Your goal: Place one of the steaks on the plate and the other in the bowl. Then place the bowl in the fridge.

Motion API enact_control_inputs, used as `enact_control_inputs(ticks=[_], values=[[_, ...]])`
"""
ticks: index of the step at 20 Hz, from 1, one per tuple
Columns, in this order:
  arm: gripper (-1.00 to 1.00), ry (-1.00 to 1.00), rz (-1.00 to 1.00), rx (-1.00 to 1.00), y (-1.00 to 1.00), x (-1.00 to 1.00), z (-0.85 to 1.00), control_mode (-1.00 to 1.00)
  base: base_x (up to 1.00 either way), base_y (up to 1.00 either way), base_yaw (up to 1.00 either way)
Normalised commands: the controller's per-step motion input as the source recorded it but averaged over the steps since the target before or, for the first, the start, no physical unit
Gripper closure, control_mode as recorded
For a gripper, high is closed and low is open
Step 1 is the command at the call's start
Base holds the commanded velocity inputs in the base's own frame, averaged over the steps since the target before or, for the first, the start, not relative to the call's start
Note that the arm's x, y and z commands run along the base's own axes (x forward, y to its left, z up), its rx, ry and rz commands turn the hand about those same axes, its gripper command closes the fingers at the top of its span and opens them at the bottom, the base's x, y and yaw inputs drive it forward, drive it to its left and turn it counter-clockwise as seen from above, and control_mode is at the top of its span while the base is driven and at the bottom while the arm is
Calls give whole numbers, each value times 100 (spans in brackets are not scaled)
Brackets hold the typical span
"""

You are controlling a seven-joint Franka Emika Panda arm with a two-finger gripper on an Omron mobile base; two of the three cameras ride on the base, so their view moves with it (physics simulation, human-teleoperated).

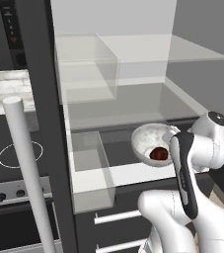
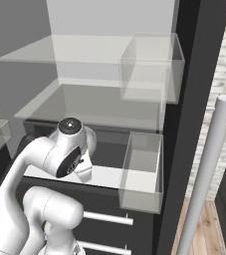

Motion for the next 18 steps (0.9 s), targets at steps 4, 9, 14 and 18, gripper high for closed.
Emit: enact_control_inputs(ticks=[4,9,14,18], values=[[100,-6,-32,22,0,-30,79,-100,0,0,0],[100,-3,-31,11,0,-2,45,-100,0,0,0],[100,0,-23,0,1,38,55,-100,0,0,0],[100,-4,-16,2,0,46,56,-100,0,0,0]])
